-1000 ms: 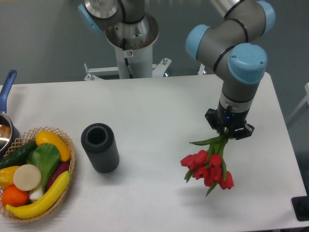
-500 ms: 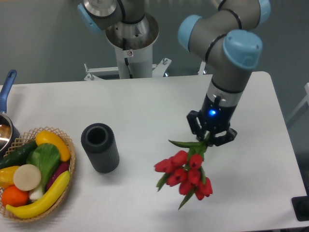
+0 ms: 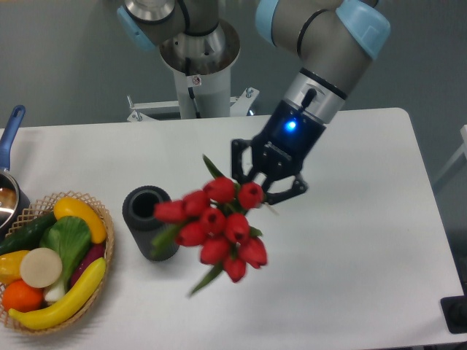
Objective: Insert the flowers into the vase
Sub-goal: 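Lower the tulip stems into the black vase opening, then push the tulips deeper into the vase, holding the stems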
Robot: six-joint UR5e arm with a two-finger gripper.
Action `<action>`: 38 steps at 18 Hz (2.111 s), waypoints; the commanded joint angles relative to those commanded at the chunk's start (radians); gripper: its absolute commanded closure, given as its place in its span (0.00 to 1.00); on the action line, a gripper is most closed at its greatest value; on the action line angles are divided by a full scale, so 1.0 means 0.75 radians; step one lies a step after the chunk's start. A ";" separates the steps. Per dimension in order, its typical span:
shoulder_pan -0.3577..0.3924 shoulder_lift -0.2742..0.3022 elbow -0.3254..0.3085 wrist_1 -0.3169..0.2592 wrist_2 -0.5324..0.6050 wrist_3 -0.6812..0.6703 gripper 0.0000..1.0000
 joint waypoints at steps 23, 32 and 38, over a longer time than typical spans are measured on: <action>-0.086 0.037 -0.409 0.283 -0.409 0.157 0.96; -0.088 0.012 -0.489 0.285 -0.401 0.272 0.93; -0.098 -0.053 -0.573 0.285 -0.399 0.419 0.85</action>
